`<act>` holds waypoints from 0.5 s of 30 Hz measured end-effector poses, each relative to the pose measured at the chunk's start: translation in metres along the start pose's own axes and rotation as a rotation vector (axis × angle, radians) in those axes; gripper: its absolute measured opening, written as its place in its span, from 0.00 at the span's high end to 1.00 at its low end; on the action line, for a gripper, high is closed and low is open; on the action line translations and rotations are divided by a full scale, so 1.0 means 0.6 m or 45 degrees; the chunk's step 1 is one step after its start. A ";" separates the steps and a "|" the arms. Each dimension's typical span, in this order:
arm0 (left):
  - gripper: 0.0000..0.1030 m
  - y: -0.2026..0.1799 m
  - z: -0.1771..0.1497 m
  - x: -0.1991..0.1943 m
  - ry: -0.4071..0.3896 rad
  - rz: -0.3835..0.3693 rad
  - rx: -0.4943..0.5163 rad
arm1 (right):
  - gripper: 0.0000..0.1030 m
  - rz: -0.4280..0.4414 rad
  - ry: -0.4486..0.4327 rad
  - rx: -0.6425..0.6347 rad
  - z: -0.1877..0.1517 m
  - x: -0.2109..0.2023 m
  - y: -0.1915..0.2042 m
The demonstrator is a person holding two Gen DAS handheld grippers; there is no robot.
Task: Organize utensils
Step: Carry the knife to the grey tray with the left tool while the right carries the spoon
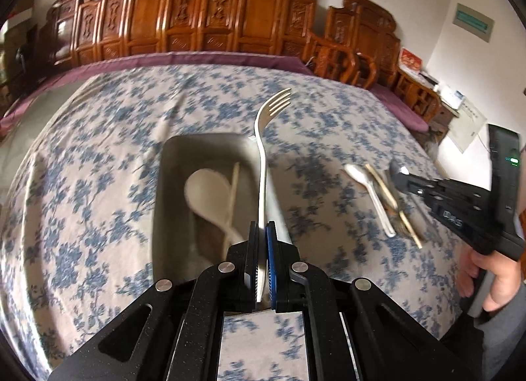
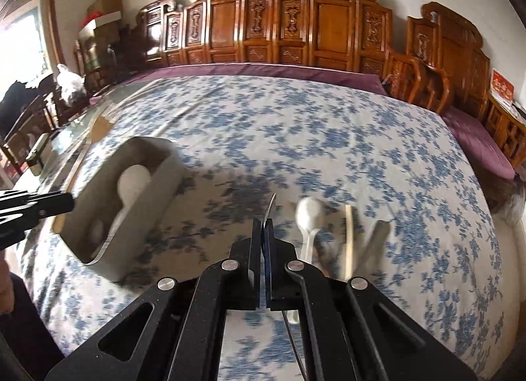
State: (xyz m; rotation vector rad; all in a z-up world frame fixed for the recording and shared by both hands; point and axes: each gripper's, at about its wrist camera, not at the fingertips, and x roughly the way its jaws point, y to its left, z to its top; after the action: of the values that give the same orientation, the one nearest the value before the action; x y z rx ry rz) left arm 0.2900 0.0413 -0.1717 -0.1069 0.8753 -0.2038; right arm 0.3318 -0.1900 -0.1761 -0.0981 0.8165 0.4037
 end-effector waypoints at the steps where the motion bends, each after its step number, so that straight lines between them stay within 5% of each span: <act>1: 0.96 0.009 -0.001 0.005 0.014 0.007 -0.008 | 0.98 0.010 0.000 -0.005 0.002 0.000 0.009; 15: 0.96 0.060 -0.010 0.077 0.161 0.024 -0.088 | 0.97 0.164 -0.003 -0.036 0.055 -0.001 0.120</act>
State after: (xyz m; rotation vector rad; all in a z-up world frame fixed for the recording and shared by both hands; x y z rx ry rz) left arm 0.3191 0.0663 -0.2163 -0.1511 1.0093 -0.1643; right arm 0.3265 -0.1159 -0.1481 -0.0716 0.8176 0.5370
